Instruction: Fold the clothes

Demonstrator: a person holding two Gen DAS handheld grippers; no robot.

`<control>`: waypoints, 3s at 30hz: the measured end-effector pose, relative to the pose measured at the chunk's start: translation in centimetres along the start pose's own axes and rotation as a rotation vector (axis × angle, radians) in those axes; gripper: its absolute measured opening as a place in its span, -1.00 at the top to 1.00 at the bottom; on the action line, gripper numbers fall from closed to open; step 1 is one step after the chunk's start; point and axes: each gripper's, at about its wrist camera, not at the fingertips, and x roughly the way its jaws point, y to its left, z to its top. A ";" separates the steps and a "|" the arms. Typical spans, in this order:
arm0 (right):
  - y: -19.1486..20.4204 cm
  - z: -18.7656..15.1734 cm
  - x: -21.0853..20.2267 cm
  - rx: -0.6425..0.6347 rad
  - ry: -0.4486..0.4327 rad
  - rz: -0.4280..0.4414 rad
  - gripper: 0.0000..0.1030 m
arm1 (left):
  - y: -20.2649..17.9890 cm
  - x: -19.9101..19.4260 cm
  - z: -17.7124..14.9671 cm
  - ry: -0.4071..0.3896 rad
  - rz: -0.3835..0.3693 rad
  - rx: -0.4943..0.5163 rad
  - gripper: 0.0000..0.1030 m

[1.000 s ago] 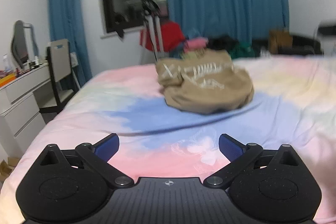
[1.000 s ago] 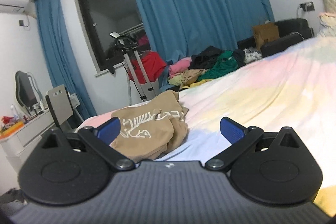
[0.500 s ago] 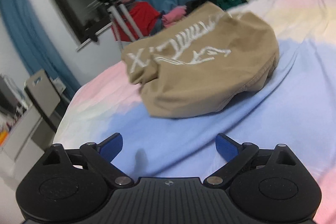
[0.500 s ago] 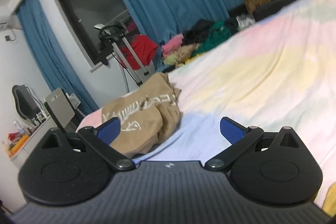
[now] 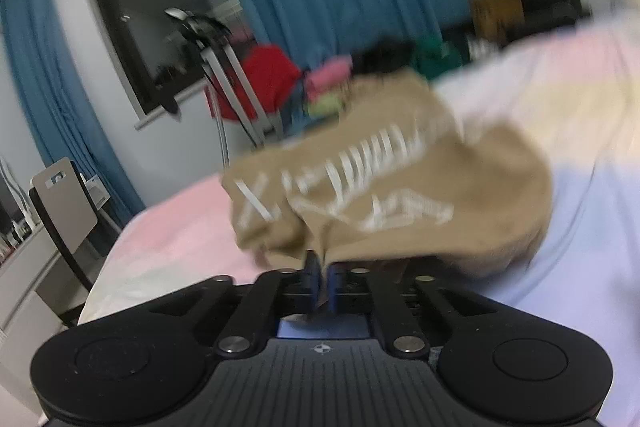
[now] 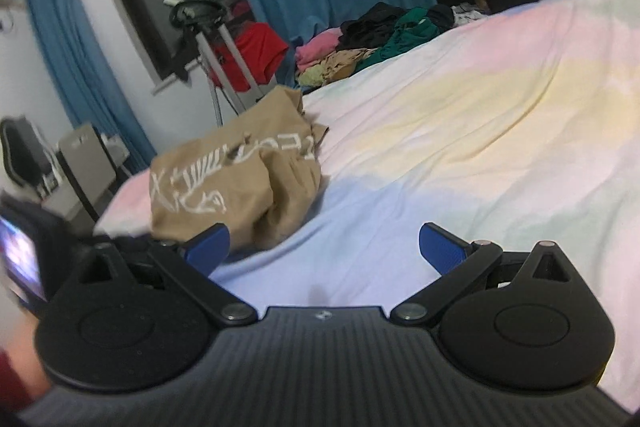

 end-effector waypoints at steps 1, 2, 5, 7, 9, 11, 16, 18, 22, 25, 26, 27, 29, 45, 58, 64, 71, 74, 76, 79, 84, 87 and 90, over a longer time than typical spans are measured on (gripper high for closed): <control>0.3 -0.1 0.1 -0.020 -0.003 0.004 -1.00 | 0.6 -1.1 0.4 -0.027 -0.007 -0.024 0.95; 0.6 -0.3 0.1 -0.041 -0.008 0.009 -1.00 | 1.1 -2.2 0.8 -0.053 -0.015 -0.048 0.96; 1.7 -0.7 -0.1 -0.116 -0.029 0.014 -1.00 | 2.7 -6.7 1.5 -0.119 -0.047 -0.124 0.96; 2.4 -1.1 -0.4 -0.166 -0.039 0.021 -1.00 | 3.5 -9.8 1.4 -0.161 -0.063 -0.144 0.96; 3.2 -1.5 -0.8 -0.205 -0.037 0.033 -1.00 | 3.9 -12.8 0.9 -0.183 -0.087 -0.164 0.96; 3.9 -1.9 -1.3 -0.244 -0.037 0.046 -1.00 | 4.2 -15.6 0.1 -0.206 -0.112 -0.187 0.96; 5.4 -2.8 -3.3 -0.322 -0.033 0.061 -1.00 | 5.7 -22.6 -1.9 -0.318 -0.148 -0.299 0.97; 6.0 -3.0 -4.4 -0.338 -0.033 0.071 -1.00 | 6.7 -25.3 -2.1 -0.376 -0.165 -0.337 0.97; 7.7 -3.6 -6.3 -0.357 -0.029 0.104 -1.00 | 8.6 -29.0 -2.0 -0.471 -0.210 -0.367 0.97; 9.2 -4.9 -6.5 -0.350 0.014 0.149 -1.00 | 9.4 -28.3 -2.2 -0.467 -0.197 -0.351 0.96; 9.5 -5.7 -6.3 -0.343 0.039 0.154 -0.99 | 9.5 -27.4 -2.6 -0.455 -0.185 -0.350 0.96; 9.9 -6.6 -6.0 -0.339 0.072 0.148 -0.99 | 9.6 -25.9 -3.1 -0.426 -0.169 -0.351 0.96; 10.5 -8.2 -5.5 -0.363 0.118 0.142 -0.99 | 10.1 -23.2 -4.6 -0.352 -0.156 -0.399 0.95; 17.7 -13.4 -8.2 -0.927 0.050 0.430 -0.72 | 16.4 -11.6 -11.8 0.031 -0.073 -0.562 0.91; 14.6 -7.1 -6.3 -0.646 0.110 0.240 0.74 | 14.9 -14.2 -9.7 0.050 -0.139 -0.595 0.85; 10.1 -2.0 -5.8 -0.386 0.079 0.226 0.75 | 12.8 -18.0 -9.3 -0.039 -0.281 -0.621 0.98; 3.6 2.0 -6.7 -0.121 0.033 0.197 0.75 | 10.5 -20.5 -8.6 -0.107 -0.354 -0.533 0.99; 4.0 1.7 -6.4 -0.153 0.060 0.248 0.71 | 9.6 -20.0 -8.7 -0.078 -0.330 -0.484 0.98; 5.3 1.1 -6.9 -0.191 0.073 0.324 0.70 | 9.3 -19.8 -8.8 -0.062 -0.314 -0.473 0.97; 8.1 -0.7 -7.0 -0.299 0.114 0.431 0.63 | 9.5 -19.6 -8.6 -0.046 -0.283 -0.487 0.92; 12.4 -4.8 -6.7 -0.521 0.206 0.510 -0.27 | 10.2 -20.1 -8.6 -0.041 -0.238 -0.487 0.78; 14.0 -7.0 -6.0 -0.680 0.208 0.424 -0.27 | 10.2 -20.4 -8.5 -0.050 -0.231 -0.458 0.66; 15.0 -9.1 -4.7 -0.828 0.211 0.322 -0.24 | 9.8 -20.4 -8.5 -0.048 -0.213 -0.403 0.64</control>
